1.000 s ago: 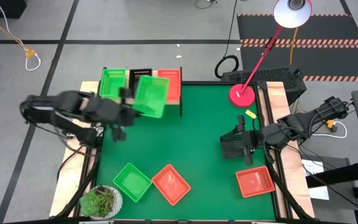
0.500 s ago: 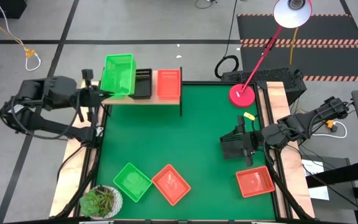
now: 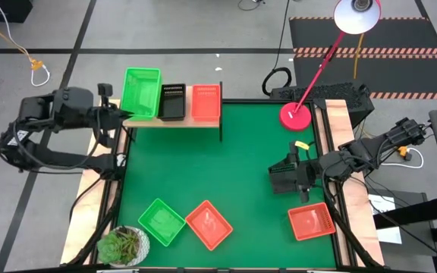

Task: Stack baskets on shelf by color
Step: Stack the top green basket on top of the other green basket on the shelf

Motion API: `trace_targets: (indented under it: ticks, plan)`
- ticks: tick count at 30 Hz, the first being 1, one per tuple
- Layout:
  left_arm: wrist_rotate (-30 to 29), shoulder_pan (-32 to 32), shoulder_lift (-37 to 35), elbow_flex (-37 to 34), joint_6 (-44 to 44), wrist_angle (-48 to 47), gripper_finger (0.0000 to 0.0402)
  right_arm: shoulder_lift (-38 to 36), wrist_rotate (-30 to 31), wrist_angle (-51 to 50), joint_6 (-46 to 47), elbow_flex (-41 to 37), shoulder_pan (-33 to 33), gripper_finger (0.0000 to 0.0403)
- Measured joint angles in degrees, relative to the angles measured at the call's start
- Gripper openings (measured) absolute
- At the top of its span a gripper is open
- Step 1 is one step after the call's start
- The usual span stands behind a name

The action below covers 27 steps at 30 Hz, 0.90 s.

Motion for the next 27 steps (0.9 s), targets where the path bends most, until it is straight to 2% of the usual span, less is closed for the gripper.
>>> trace_targets:
  ticks: [9,17,27]
  plan:
    - [2.39,6.59,0.00,-0.02,4.37,-2.52,0.0013,0.00,-0.07,0.00,-7.84,0.00,-0.60,0.0210]
    - [4.27,12.85,0.24,-0.09,5.81,-3.52,0.0010,-0.20,-0.04,0.42,-9.19,-1.26,-4.80,0.0210]
    - [5.93,19.94,0.04,-8.08,9.52,-1.08,0.0015,-0.17,-0.07,3.63,-10.31,-4.34,-8.67,0.0210]
